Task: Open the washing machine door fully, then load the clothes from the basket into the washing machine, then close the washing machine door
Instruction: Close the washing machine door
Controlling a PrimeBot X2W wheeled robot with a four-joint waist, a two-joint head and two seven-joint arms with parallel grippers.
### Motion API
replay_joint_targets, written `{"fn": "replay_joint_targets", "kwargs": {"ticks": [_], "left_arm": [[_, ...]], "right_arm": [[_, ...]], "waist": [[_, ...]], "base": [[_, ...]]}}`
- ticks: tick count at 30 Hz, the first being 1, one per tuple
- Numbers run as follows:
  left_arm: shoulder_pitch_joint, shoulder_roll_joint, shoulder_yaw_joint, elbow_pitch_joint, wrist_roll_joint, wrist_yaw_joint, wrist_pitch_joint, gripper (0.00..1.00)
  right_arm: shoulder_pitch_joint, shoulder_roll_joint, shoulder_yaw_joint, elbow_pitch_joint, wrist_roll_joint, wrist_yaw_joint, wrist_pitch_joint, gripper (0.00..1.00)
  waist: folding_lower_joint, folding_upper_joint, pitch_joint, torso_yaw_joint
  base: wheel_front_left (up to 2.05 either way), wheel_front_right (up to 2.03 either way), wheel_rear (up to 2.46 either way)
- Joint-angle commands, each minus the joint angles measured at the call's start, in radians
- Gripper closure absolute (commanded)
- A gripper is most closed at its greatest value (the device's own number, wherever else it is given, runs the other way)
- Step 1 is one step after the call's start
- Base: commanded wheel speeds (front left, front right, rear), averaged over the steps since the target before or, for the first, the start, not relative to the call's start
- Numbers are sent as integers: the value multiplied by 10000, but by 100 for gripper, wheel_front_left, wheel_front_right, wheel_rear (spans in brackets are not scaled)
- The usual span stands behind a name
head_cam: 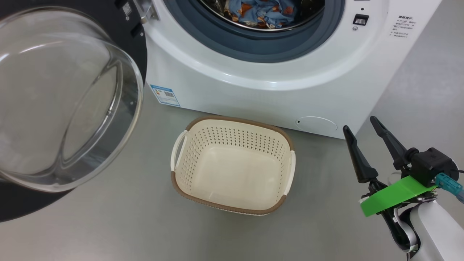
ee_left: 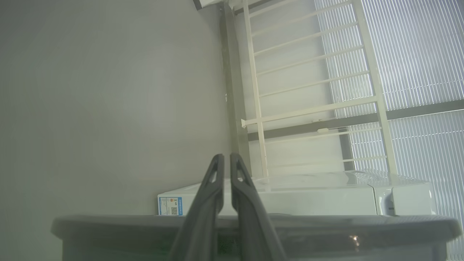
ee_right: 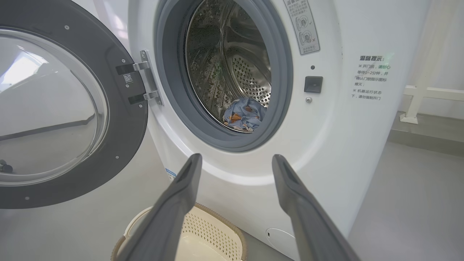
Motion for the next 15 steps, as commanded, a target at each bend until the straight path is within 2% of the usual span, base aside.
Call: {"fn": "replay_joint_targets", "kwargs": {"ticks": [1,15], "left_arm": [[271,263,-159,-355,124,-67,515,100],[1452,-201,-996,-2085,83,-67,2732,100]], "right_arm": [[-68,21,126,-195,92,44,-78,0],[306,302,132,-137,324,44,-79,0]], "waist": [[1,0,-138,80],[1,0,-932,350]], "base": [[0,0,0],[0,0,0]]}}
